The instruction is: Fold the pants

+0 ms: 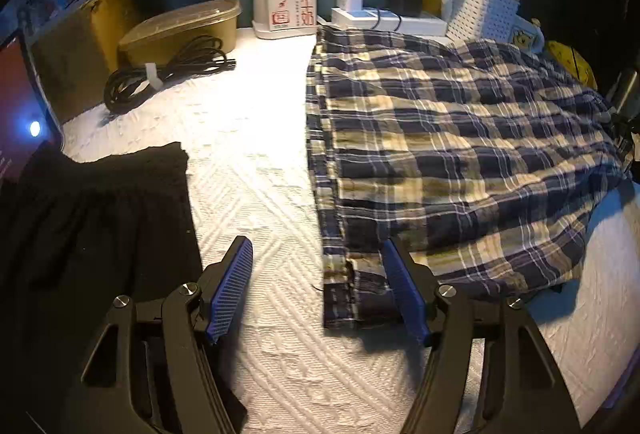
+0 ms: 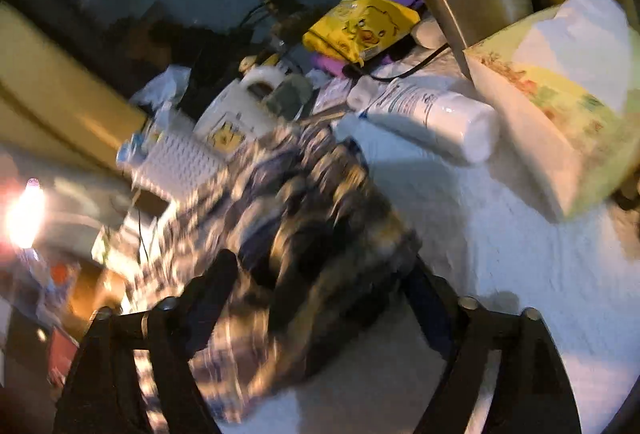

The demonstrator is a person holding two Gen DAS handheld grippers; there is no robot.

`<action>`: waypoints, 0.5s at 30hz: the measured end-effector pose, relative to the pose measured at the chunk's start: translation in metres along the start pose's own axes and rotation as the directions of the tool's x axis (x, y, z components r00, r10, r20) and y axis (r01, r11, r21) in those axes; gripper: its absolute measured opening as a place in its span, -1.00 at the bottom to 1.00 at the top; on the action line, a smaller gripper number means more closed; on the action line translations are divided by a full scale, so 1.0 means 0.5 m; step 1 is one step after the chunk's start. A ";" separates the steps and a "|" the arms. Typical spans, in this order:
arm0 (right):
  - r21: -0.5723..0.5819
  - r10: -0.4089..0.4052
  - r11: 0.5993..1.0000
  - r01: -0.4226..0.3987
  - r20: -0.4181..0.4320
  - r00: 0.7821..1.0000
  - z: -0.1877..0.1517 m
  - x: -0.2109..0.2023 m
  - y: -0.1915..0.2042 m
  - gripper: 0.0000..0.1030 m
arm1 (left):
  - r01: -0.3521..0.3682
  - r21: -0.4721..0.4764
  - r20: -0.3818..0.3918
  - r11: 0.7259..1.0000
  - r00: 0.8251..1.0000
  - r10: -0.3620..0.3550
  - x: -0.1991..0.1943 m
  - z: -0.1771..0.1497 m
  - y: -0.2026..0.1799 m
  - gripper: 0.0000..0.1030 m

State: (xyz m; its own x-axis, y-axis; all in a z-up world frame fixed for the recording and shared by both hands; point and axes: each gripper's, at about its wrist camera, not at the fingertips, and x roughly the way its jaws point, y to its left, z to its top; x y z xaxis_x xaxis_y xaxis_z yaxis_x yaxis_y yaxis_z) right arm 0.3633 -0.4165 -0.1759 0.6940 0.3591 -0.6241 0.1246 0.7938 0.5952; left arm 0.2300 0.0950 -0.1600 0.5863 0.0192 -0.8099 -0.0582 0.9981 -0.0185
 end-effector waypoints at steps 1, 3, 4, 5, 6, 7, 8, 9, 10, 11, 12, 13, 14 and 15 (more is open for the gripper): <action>0.028 0.009 1.000 -0.009 -0.005 1.000 0.008 0.007 -0.006 0.33 | 0.003 -0.011 0.005 1.000 1.000 -0.003 -0.004 0.002 0.006 0.30; 0.074 0.032 0.997 -0.031 -0.007 0.999 0.020 0.021 -0.018 -0.19 | 0.004 -0.034 0.030 0.999 1.000 -0.003 -0.020 0.007 0.017 0.30; 0.082 0.041 0.996 -0.039 -0.014 0.999 0.020 0.028 -0.020 -0.20 | 0.005 -0.042 0.046 0.999 0.999 -0.003 -0.029 0.012 0.022 0.30; 0.078 0.040 0.996 -0.039 -0.010 0.999 0.021 0.029 -0.019 -0.28 | 0.003 -0.048 0.064 0.999 0.998 0.000 -0.041 0.016 0.028 0.30; 0.060 0.034 0.998 -0.034 -0.002 0.999 0.018 0.027 -0.013 -0.34 | 0.001 -0.051 0.076 0.999 0.997 0.003 -0.050 0.020 0.033 0.30; 0.042 0.024 0.999 -0.025 0.011 1.000 0.015 0.021 -0.006 -0.35 | -0.001 -0.053 0.093 0.999 0.996 0.006 -0.062 0.025 0.037 0.30; 0.030 0.015 0.999 -0.015 0.022 1.000 0.013 0.015 0.000 -0.37 | -0.001 -0.053 0.103 0.999 0.995 0.006 -0.070 0.029 0.039 0.30; 0.019 0.008 1.000 -0.008 0.031 0.999 0.011 0.008 0.005 -0.39 | 0.000 -0.051 0.110 0.999 0.994 0.006 -0.074 0.033 0.041 0.30; 0.008 0.002 1.000 -0.002 0.041 0.999 0.010 0.001 0.011 -0.39 | 0.001 -0.048 0.119 0.999 0.993 0.005 -0.081 0.036 0.041 0.30; -0.007 -0.005 1.000 0.006 0.054 0.999 0.009 -0.010 0.020 -0.39 | 0.004 -0.043 0.130 0.999 0.991 0.002 -0.088 0.040 0.042 0.30; -0.020 -0.010 1.000 0.012 0.064 0.998 0.009 -0.018 0.028 -0.39 | 0.007 -0.037 0.142 0.999 0.990 -0.002 -0.095 0.043 0.042 0.30; -0.037 -0.016 0.999 0.019 0.076 0.997 0.008 -0.028 0.038 -0.39 | 0.010 -0.032 0.148 0.999 0.989 -0.005 -0.097 0.046 0.044 0.30; -0.062 -0.023 0.998 0.028 0.091 0.996 0.008 -0.040 0.053 -0.39 | 0.013 -0.024 0.158 1.000 0.987 -0.009 -0.103 0.049 0.043 0.30; -0.079 -0.026 0.996 0.035 0.102 0.994 0.007 -0.048 0.064 -0.39 | 0.015 -0.020 0.163 1.000 0.987 -0.012 -0.101 0.053 0.044 0.30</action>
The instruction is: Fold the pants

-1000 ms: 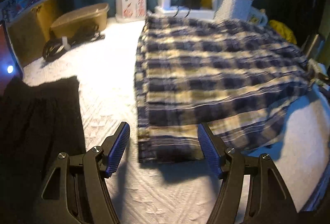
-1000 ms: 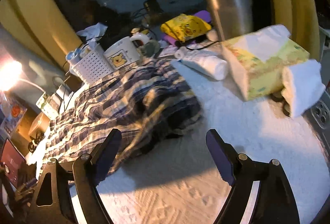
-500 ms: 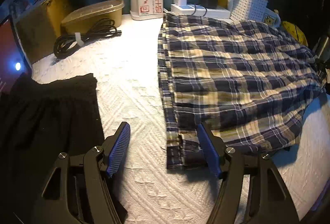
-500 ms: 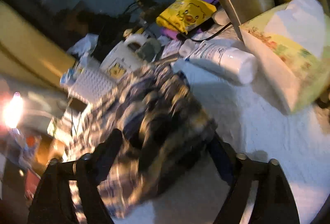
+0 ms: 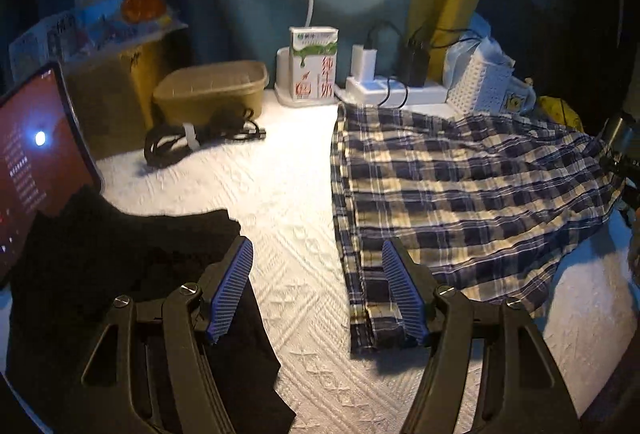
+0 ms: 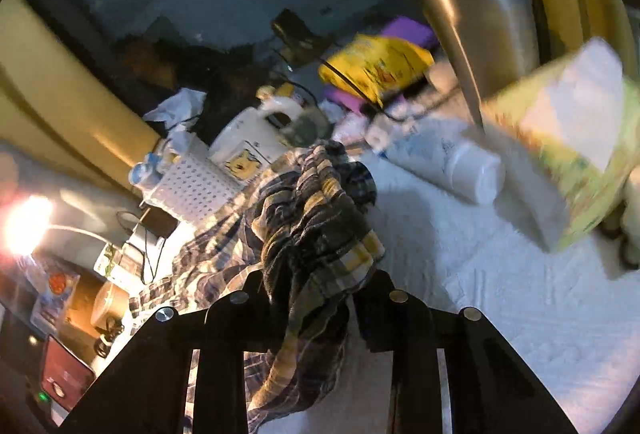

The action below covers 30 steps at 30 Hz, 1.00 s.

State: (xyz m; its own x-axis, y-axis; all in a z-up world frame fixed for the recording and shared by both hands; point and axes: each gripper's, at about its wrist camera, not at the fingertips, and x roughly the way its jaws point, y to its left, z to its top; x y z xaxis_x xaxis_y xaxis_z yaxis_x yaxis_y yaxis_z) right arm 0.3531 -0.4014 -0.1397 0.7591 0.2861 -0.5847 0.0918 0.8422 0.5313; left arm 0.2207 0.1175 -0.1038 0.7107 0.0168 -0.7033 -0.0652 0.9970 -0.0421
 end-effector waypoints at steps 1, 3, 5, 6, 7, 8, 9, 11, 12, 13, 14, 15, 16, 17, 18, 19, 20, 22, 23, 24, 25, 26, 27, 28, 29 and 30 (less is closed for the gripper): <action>-0.018 -0.004 1.000 0.004 0.011 1.000 0.002 -0.009 0.013 -0.40 | 0.004 0.007 0.008 1.000 1.000 -0.004 -0.001 0.003 0.000 0.30; -0.062 -0.010 0.998 0.013 0.034 0.999 0.006 -0.028 0.043 -0.40 | 0.010 0.015 0.015 1.000 1.000 -0.010 -0.003 0.006 0.001 0.30; -0.109 -0.012 0.994 0.018 0.055 0.998 0.009 -0.045 0.078 -0.40 | 0.028 0.022 0.018 0.999 0.999 -0.028 -0.004 0.010 0.001 0.30; -0.126 -0.013 0.992 0.021 0.063 0.998 0.011 -0.051 0.093 -0.39 | 0.038 0.027 0.022 0.999 0.999 -0.039 -0.006 0.012 0.001 0.30; -0.148 -0.013 0.989 0.024 0.074 0.997 0.013 -0.058 0.112 -0.40 | 0.043 0.034 0.029 0.998 0.999 -0.044 -0.007 0.014 0.000 0.30; -0.165 -0.013 0.986 0.027 0.082 0.997 0.013 -0.064 0.128 -0.39 | 0.044 0.044 0.037 0.998 0.998 -0.046 -0.008 0.017 0.000 0.31; -0.180 -0.014 0.983 0.030 0.090 0.996 0.014 -0.069 0.142 -0.39 | 0.044 0.050 0.044 0.998 0.998 -0.046 -0.009 0.019 0.001 0.31; -0.219 -0.011 0.975 0.034 0.104 0.994 0.012 -0.080 0.178 -0.40 | 0.054 0.050 0.058 0.997 0.997 -0.057 -0.010 0.025 0.009 0.31; -0.234 -0.010 0.972 0.035 0.110 0.994 0.011 -0.083 0.194 -0.40 | 0.058 0.046 0.065 0.997 0.996 -0.061 -0.011 0.029 0.015 0.31; -0.250 -0.008 0.968 0.037 0.114 0.993 0.008 -0.086 0.210 -0.39 | 0.061 0.044 0.071 0.997 0.995 -0.064 -0.013 0.031 0.020 0.31; -0.272 -0.008 0.962 0.040 0.119 0.993 0.005 -0.087 0.231 -0.40 | 0.065 0.040 0.079 0.997 0.995 -0.068 -0.014 0.034 0.028 0.31; -0.284 -0.007 0.958 0.042 0.123 0.992 0.002 -0.087 0.246 -0.40 | 0.069 0.036 0.087 0.997 0.994 -0.072 -0.016 0.037 0.037 0.31; -0.299 -0.004 0.953 0.042 0.126 0.992 -0.003 -0.089 0.264 -0.40 | 0.070 0.032 0.092 0.997 0.993 -0.073 -0.018 0.039 0.042 0.31; -0.311 -0.001 0.949 0.041 0.127 0.992 -0.006 -0.088 0.281 -0.40 | 0.072 0.028 0.099 0.997 0.992 -0.075 -0.020 0.041 0.052 0.31; -0.322 0.000 0.946 0.042 0.128 0.992 -0.010 -0.087 0.295 -0.40 | 0.074 0.023 0.105 0.997 0.992 -0.076 -0.022 0.042 0.060 0.31; -0.334 0.000 0.941 0.044 0.131 0.991 -0.014 -0.088 0.307 -0.40 | 0.075 0.019 0.111 0.997 0.991 -0.076 -0.025 0.043 0.069 0.31; -0.348 -0.001 0.936 0.048 0.134 0.991 -0.020 -0.086 0.323 -0.40 | 0.076 0.015 0.116 0.997 0.990 -0.078 -0.026 0.045 0.079 0.31; -0.372 0.002 0.927 0.049 0.134 0.991 -0.030 -0.081 0.352 -0.40 | 0.079 0.008 0.124 0.997 0.989 -0.080 -0.028 0.048 0.100 0.31; -0.386 0.002 0.921 0.050 0.135 0.991 -0.036 -0.078 0.368 -0.40 | 0.081 0.004 0.128 0.997 0.988 -0.081 -0.029 0.049 0.110 0.31; -0.400 0.003 0.915 0.052 0.134 0.991 -0.042 -0.072 0.386 -0.40 | 0.082 0.002 0.129 0.997 0.988 -0.081 -0.028 0.049 0.117 0.31; -0.413 0.005 0.909 0.050 0.132 0.991 -0.048 -0.069 0.401 -0.40 | 0.082 -0.001 0.130 0.997 0.988 -0.081 -0.028 0.049 0.125 0.31; -0.430 0.008 0.902 0.049 0.130 0.991 -0.056 -0.065 0.419 -0.40 | 0.083 -0.004 0.130 0.997 0.988 -0.081 -0.027 0.048 0.134 0.31; -0.442 0.010 0.896 0.048 0.128 0.992 -0.064 -0.062 0.432 -0.40 | 0.085 -0.008 0.129 0.996 0.988 -0.083 -0.027 0.047 0.143 0.31; -0.456 0.013 0.889 0.045 0.124 0.992 -0.073 -0.058 0.447 -0.40 | 0.087 -0.012 0.129 0.996 0.988 -0.085 -0.026 0.045 0.150 0.31; -0.472 0.018 0.881 0.040 0.118 0.993 -0.086 -0.053 0.466 -0.40 | 0.090 -0.016 0.128 0.996 0.988 -0.087 -0.026 0.043 0.158 0.31; -0.483 0.020 0.875 0.037 0.113 0.993 -0.095 -0.048 0.479 -0.40 | 0.093 -0.019 0.127 0.995 0.988 -0.090 -0.027 0.041 0.164 0.31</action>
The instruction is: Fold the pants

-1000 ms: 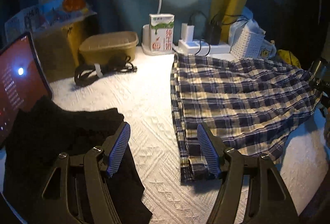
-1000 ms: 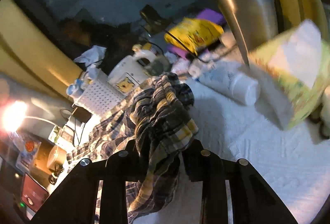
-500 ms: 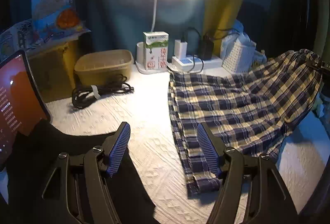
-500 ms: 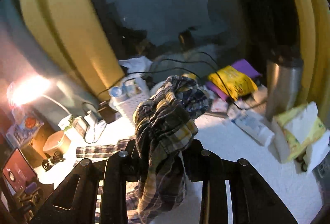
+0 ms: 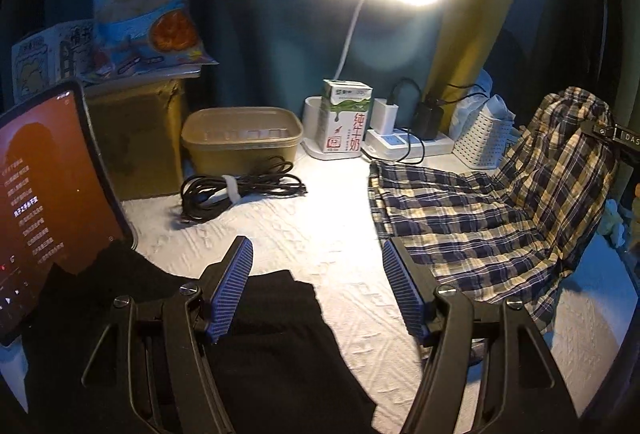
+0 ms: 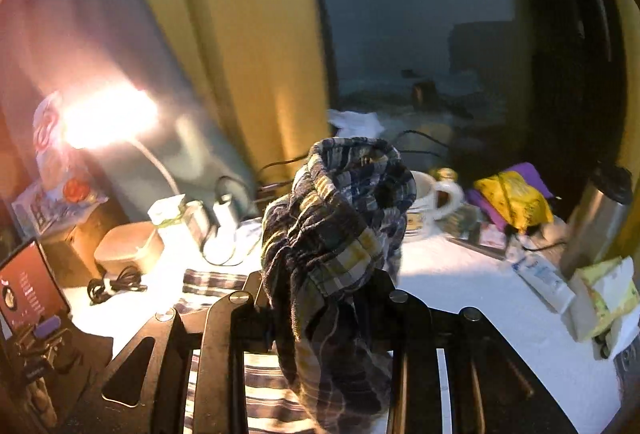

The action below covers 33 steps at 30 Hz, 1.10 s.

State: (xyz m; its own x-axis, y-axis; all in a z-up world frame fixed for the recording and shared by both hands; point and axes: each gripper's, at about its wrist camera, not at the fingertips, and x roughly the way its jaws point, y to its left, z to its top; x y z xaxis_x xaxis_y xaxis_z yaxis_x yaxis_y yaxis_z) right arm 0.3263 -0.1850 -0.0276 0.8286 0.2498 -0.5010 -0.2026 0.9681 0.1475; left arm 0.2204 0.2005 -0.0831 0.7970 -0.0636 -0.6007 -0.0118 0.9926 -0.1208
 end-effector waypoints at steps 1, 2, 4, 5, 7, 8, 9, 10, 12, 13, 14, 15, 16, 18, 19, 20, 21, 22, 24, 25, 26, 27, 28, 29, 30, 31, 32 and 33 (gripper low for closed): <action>-0.013 0.004 1.000 -0.004 -0.003 1.000 -0.003 0.004 0.018 -0.40 | 0.003 -0.002 -0.001 1.000 1.000 -0.003 0.000 -0.002 0.005 0.31; -0.031 0.009 0.999 -0.010 -0.008 1.000 -0.008 0.010 0.040 -0.40 | 0.006 -0.005 -0.003 1.000 1.000 -0.006 -0.001 -0.004 0.011 0.31; -0.050 0.021 0.998 -0.022 -0.019 1.000 -0.016 0.024 0.068 -0.40 | 0.013 -0.009 -0.005 1.000 1.000 -0.013 -0.003 -0.007 0.021 0.31; -0.059 0.029 0.998 -0.031 -0.027 0.999 -0.021 0.031 0.084 -0.40 | 0.016 -0.010 -0.005 1.000 1.000 -0.016 -0.005 -0.008 0.025 0.31; -0.073 0.044 0.996 -0.047 -0.044 0.998 -0.030 0.045 0.113 -0.40 | 0.023 -0.012 -0.004 1.000 1.000 -0.023 -0.009 -0.010 0.031 0.31; -0.080 0.051 0.995 -0.055 -0.056 0.997 -0.035 0.055 0.129 -0.40 | 0.027 -0.012 -0.002 1.000 1.000 -0.027 -0.014 -0.012 0.035 0.31; -0.086 0.055 0.994 -0.061 -0.065 0.996 -0.039 0.061 0.140 -0.40 | 0.030 -0.011 -0.002 0.999 1.000 -0.030 -0.014 -0.012 0.038 0.31; -0.092 0.060 0.994 -0.067 -0.076 0.995 -0.045 0.071 0.154 -0.40 | 0.032 -0.010 -0.002 0.999 0.999 -0.032 -0.015 -0.013 0.042 0.31; -0.101 0.067 0.992 -0.076 -0.094 0.993 -0.055 0.083 0.174 -0.40 | 0.036 -0.012 -0.002 0.999 0.999 -0.036 -0.019 -0.017 0.049 0.31; -0.108 0.067 0.991 -0.078 -0.102 0.993 -0.060 0.090 0.184 -0.40 | 0.040 -0.016 -0.004 0.999 0.999 -0.040 -0.020 -0.019 0.052 0.31; -0.118 0.068 0.990 -0.081 -0.111 0.992 -0.066 0.098 0.197 -0.40 | 0.043 -0.018 -0.004 0.999 0.999 -0.043 -0.021 -0.021 0.055 0.31; -0.129 0.071 0.988 -0.086 -0.122 0.990 -0.073 0.108 0.211 -0.40 | 0.045 -0.022 -0.004 0.999 0.999 -0.046 -0.022 -0.023 0.058 0.31; -0.136 0.075 0.986 -0.094 -0.136 0.988 -0.079 0.117 0.225 -0.40 | 0.048 -0.026 -0.004 0.999 0.999 -0.048 -0.022 -0.025 0.061 0.31; -0.144 0.085 0.984 -0.107 -0.153 0.985 -0.088 0.133 0.247 -0.40 | 0.053 -0.038 -0.007 0.998 0.999 -0.053 -0.022 -0.029 0.068 0.31; -0.154 0.088 0.982 -0.114 -0.167 0.982 -0.095 0.146 0.262 -0.40 | 0.055 -0.043 -0.010 0.998 0.998 -0.056 -0.021 -0.031 0.070 0.31; -0.157 0.089 0.980 -0.118 -0.177 0.980 -0.101 0.156 0.273 -0.40 | 0.057 -0.047 -0.016 0.997 0.998 -0.058 -0.020 -0.032 0.072 0.31; -0.160 0.092 0.980 -0.123 -0.187 0.978 -0.106 0.164 0.283 -0.40 | 0.058 -0.048 -0.018 0.997 0.998 -0.059 -0.018 -0.033 0.074 0.31; -0.166 0.095 0.978 -0.130 -0.205 0.974 -0.115 0.177 0.298 -0.40 | 0.060 -0.048 -0.020 0.997 0.998 -0.061 -0.018 -0.033 0.075 0.31; -0.177 0.105 0.973 -0.150 -0.240 0.965 -0.131 0.196 0.321 -0.40 | 0.062 -0.046 -0.022 0.997 0.998 -0.063 -0.020 -0.032 0.076 0.31; -0.183 0.109 0.970 -0.159 -0.257 0.960 -0.140 0.204 0.332 -0.40 | 0.062 -0.046 -0.024 0.997 0.998 -0.064 -0.021 -0.031 0.076 0.31; -0.195 0.114 0.965 -0.174 -0.285 0.952 -0.152 0.215 0.346 -0.38 | 0.062 -0.045 -0.025 0.997 0.998 -0.063 -0.021 -0.030 0.077 0.31; -0.204 0.116 0.962 -0.184 -0.307 0.945 -0.162 0.223 0.355 -0.31 | 0.060 -0.045 -0.027 0.997 0.998 -0.061 -0.022 -0.029 0.078 0.31; -0.210 0.119 0.958 -0.196 -0.330 0.936 -0.173 0.233 0.363 -0.24 | 0.058 -0.046 -0.028 0.997 0.998 -0.060 -0.023 -0.029 0.078 0.31; -0.206 0.136 0.954 -0.218 -0.352 0.926 -0.185 0.242 0.370 0.06 | 0.056 -0.046 -0.030 0.997 0.998 -0.058 -0.023 -0.028 0.078 0.31; -0.197 0.158 0.950 -0.241 -0.361 0.919 -0.190 0.244 0.372 0.49 | 0.053 -0.045 -0.032 0.998 0.998 -0.054 -0.024 -0.027 0.077 0.31; -0.189 0.182 0.946 -0.264 -0.367 0.912 -0.195 0.244 0.377 0.65 | 0.050 -0.044 -0.034 0.998 0.998 -0.052 -0.024 -0.026 0.076 0.31; -0.192 0.201 0.939 -0.286 -0.370 0.907 -0.199 0.242 0.383 0.73 | 0.047 -0.043 -0.035 0.998 0.998 -0.049 -0.024 -0.025 0.074 0.31; -0.201 0.207 0.934 -0.296 -0.372 0.905 -0.202 0.238 0.388 0.73 | 0.045 -0.042 -0.036 0.998 0.998 -0.046 -0.024 -0.024 0.074 0.31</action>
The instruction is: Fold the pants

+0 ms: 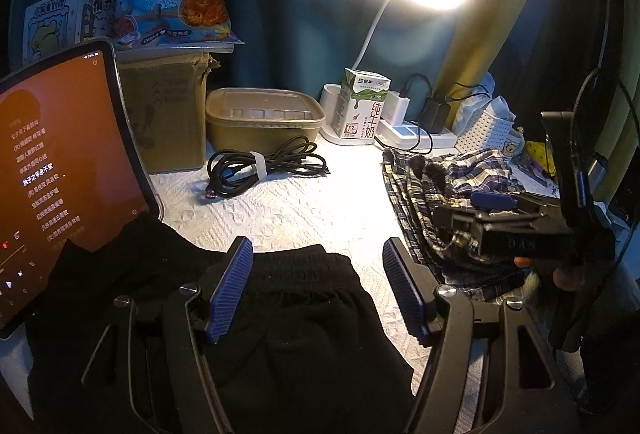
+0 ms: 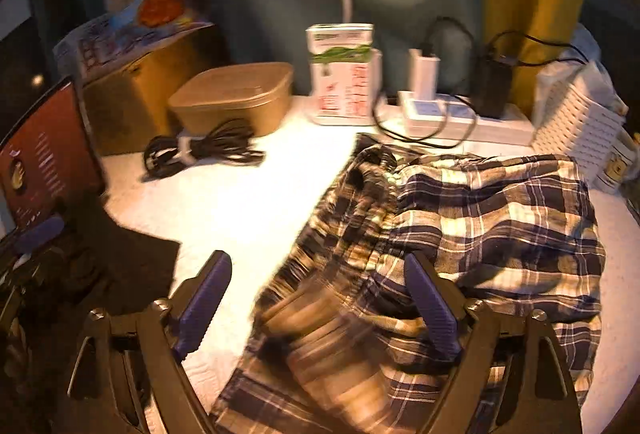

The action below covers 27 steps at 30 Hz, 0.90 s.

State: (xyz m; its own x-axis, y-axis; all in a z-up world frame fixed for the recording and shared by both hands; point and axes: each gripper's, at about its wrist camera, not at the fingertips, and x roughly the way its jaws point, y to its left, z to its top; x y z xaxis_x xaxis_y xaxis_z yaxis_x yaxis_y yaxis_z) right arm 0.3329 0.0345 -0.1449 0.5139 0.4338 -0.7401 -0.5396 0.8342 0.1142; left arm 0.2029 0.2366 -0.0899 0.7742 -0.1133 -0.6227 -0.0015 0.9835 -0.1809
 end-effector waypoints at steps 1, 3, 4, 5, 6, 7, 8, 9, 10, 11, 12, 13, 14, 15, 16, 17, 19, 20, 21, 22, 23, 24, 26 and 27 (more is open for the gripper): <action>-0.010 0.009 1.000 -0.009 0.000 1.000 -0.002 -0.003 0.004 0.73 | -0.004 0.001 -0.002 1.000 1.000 0.004 0.000 0.001 -0.003 0.31; -0.018 0.039 0.999 -0.039 0.012 0.999 -0.007 -0.018 0.007 0.73 | -0.007 0.000 -0.005 1.000 1.000 0.007 0.000 0.003 -0.009 0.31; -0.022 0.048 0.999 -0.047 0.022 0.999 -0.011 -0.029 0.003 0.73 | -0.008 0.001 -0.007 1.000 1.000 0.008 0.001 0.004 -0.013 0.31; -0.022 0.047 0.999 -0.047 0.029 0.998 -0.013 -0.038 -0.002 0.73 | -0.009 0.003 -0.009 1.000 1.000 0.009 0.003 0.006 -0.019 0.31; -0.017 0.046 0.999 -0.045 0.039 0.998 -0.016 -0.048 -0.010 0.73 | -0.008 0.007 -0.011 1.000 1.000 0.008 0.005 0.007 -0.027 0.31; -0.008 0.045 0.999 -0.044 0.047 0.998 -0.019 -0.057 -0.020 0.73 | -0.007 0.014 -0.015 1.000 1.000 0.007 0.008 0.008 -0.038 0.31; 0.007 0.043 0.999 -0.044 0.059 0.997 -0.023 -0.072 -0.040 0.73 | -0.006 0.021 -0.017 1.000 1.000 0.006 0.011 0.009 -0.047 0.31; 0.018 0.040 0.999 -0.041 0.065 0.997 -0.025 -0.080 -0.056 0.73 | -0.002 0.031 -0.020 1.000 1.000 0.003 0.016 0.012 -0.060 0.31; 0.029 0.031 0.999 -0.034 0.073 0.997 -0.027 -0.090 -0.073 0.73 | 0.000 0.038 -0.023 0.999 1.000 0.001 0.021 0.014 -0.072 0.31; 0.044 0.016 0.999 -0.020 0.083 0.996 -0.031 -0.102 -0.097 0.73 | 0.001 0.044 -0.026 0.999 1.000 0.000 0.026 0.016 -0.082 0.31; 0.055 0.006 0.998 -0.011 0.089 0.996 -0.033 -0.109 -0.115 0.73 | 0.004 0.049 -0.029 0.999 1.000 -0.003 0.032 0.017 -0.094 0.31; 0.070 -0.005 0.998 -0.002 0.096 0.995 -0.036 -0.115 -0.136 0.73 | 0.009 0.056 -0.033 0.998 0.999 -0.007 0.040 0.021 -0.109 0.31; 0.087 -0.019 0.996 0.010 0.102 0.995 -0.040 -0.123 -0.163 0.73 | 0.015 0.066 -0.037 0.998 0.999 -0.013 0.050 0.024 -0.125 0.31; 0.100 -0.032 0.995 0.021 0.105 0.994 -0.045 -0.130 -0.184 0.73 | 0.020 0.076 -0.042 0.997 0.999 -0.017 0.059 0.027 -0.140 0.31; 0.111 -0.046 0.993 0.034 0.107 0.993 -0.050 -0.136 -0.205 0.73 | 0.028 0.089 -0.049 0.996 0.999 -0.024 0.073 0.031 -0.159 0.31; 0.125 -0.059 0.991 0.046 0.109 0.992 -0.055 -0.142 -0.229 0.73 | 0.033 0.098 -0.053 0.995 0.998 -0.028 0.081 0.034 -0.171 0.31; 0.147 -0.078 0.987 0.061 0.113 0.991 -0.064 -0.154 -0.279 0.73 | 0.056 0.135 -0.061 0.989 0.997 -0.048 0.107 0.045 -0.204 0.31; 0.152 -0.084 0.986 0.066 0.114 0.990 -0.068 -0.158 -0.300 0.73 | 0.069 0.153 -0.064 0.986 0.996 -0.060 0.118 0.050 -0.216 0.31; 0.152 -0.087 0.986 0.068 0.118 0.989 -0.070 -0.161 -0.318 0.73 | 0.085 0.175 -0.067 0.981 0.995 -0.075 0.131 0.056 -0.230 0.31; 0.148 -0.090 0.986 0.071 0.125 0.988 -0.072 -0.164 -0.342 0.73 | 0.099 0.195 -0.072 0.976 0.994 -0.087 0.145 0.064 -0.242 0.31; 0.146 -0.090 0.987 0.071 0.129 0.987 -0.074 -0.166 -0.360 0.69 | 0.110 0.214 -0.080 0.971 0.992 -0.095 0.161 0.073 -0.254 0.31; 0.143 -0.090 0.987 0.071 0.131 0.987 -0.073 -0.167 -0.378 0.58 | 0.118 0.226 -0.086 0.967 0.991 -0.101 0.175 0.082 -0.262 0.31; 0.137 -0.091 0.988 0.073 0.128 0.988 -0.068 -0.163 -0.410 0.43 | 0.135 0.238 -0.102 0.962 0.988 -0.114 0.210 0.102 -0.276 0.31; 0.134 -0.090 0.988 0.073 0.129 0.988 -0.064 -0.160 -0.426 0.35 | 0.135 0.241 -0.113 0.961 0.987 -0.110 0.228 0.111 -0.281 0.31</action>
State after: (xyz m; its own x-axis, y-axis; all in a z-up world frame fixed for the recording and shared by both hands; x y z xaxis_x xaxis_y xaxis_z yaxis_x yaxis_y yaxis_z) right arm 0.3854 -0.1885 -0.1314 0.6419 0.3969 -0.6561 -0.4064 0.9017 0.1478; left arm 0.3263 0.0935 -0.0931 0.6933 -0.2362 -0.6808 0.2556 0.9639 -0.0740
